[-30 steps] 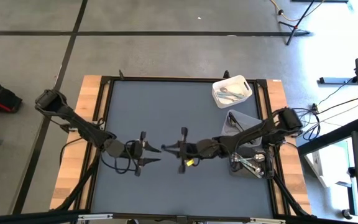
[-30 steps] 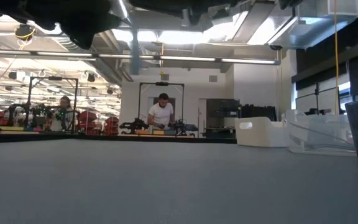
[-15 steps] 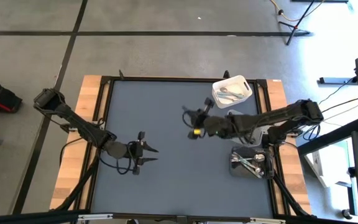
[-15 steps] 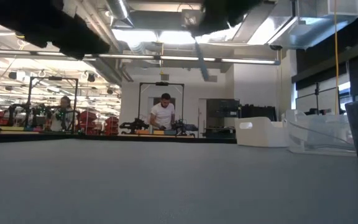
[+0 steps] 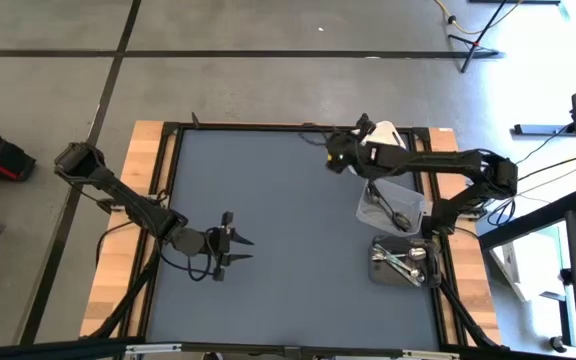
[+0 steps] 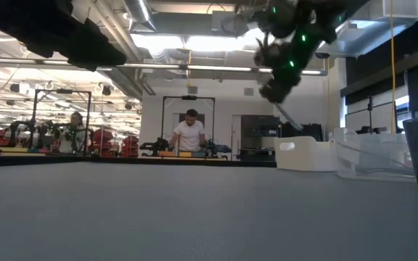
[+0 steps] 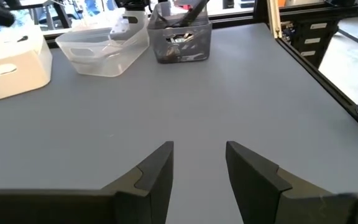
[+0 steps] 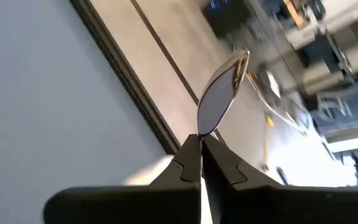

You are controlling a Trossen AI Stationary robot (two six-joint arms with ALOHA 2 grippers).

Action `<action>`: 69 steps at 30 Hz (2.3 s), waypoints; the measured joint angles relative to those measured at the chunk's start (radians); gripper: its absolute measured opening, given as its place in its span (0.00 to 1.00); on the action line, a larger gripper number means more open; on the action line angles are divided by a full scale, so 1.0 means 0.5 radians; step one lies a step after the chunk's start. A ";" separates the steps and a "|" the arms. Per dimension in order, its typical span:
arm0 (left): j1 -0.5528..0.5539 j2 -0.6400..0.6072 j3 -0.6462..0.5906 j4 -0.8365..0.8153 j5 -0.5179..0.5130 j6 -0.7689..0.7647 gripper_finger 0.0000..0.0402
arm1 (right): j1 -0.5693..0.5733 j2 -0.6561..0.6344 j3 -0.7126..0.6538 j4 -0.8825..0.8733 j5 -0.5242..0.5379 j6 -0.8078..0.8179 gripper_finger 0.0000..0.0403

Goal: Sort silverware by color (type)
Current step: Put the light blue spoon into the white bin, then return to Home Position

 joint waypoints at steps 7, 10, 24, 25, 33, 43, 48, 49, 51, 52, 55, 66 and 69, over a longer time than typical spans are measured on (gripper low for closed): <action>0.002 0.000 0.000 0.002 -0.015 0.011 0.35 | -0.394 -0.003 -0.202 0.006 -0.145 -0.197 0.00; 0.026 -0.001 0.000 0.002 -0.045 0.015 0.35 | -0.521 -0.002 -0.283 -0.004 -0.244 -0.233 0.00; 0.166 0.000 0.000 0.004 -0.046 0.013 0.35 | -0.680 -0.016 -0.335 -0.180 -0.402 -0.157 0.21; 0.185 0.000 0.000 0.006 -0.045 0.013 0.35 | -0.658 -0.020 -0.296 -0.235 -0.407 -0.123 0.24; 0.579 -0.146 -0.002 0.049 0.240 0.169 0.35 | -0.445 -0.324 -0.066 -0.295 -1.166 -0.105 0.35; 1.223 -0.329 -0.024 -0.001 0.935 0.348 0.33 | -0.390 -0.756 -0.445 0.200 -2.075 -0.033 0.24; 1.395 -0.419 -0.166 0.023 1.009 0.298 0.23 | -0.379 -0.984 -0.765 0.348 -2.111 0.085 0.13; 1.417 -0.448 -0.214 0.066 1.023 0.279 0.20 | -0.376 -1.034 -0.825 0.363 -2.135 0.097 0.11; 1.450 -0.513 -0.317 0.175 1.077 0.259 0.15 | -0.364 -1.145 -0.921 0.397 -2.196 0.146 0.07; 1.462 -0.553 -0.375 0.234 1.106 0.245 0.13 | -0.357 -1.208 -0.970 0.422 -2.220 0.166 0.06; 1.478 -0.669 -0.556 0.453 1.126 0.182 0.07 | -0.312 -1.405 -1.084 0.486 -2.231 0.238 0.01; 1.478 -1.062 -0.869 0.611 1.114 0.059 0.01 | -0.148 -2.087 -1.385 0.484 -2.059 0.411 0.00; 1.478 -1.150 -0.869 0.512 1.110 0.055 0.01 | -0.140 -2.272 -1.499 0.465 -2.011 0.480 0.00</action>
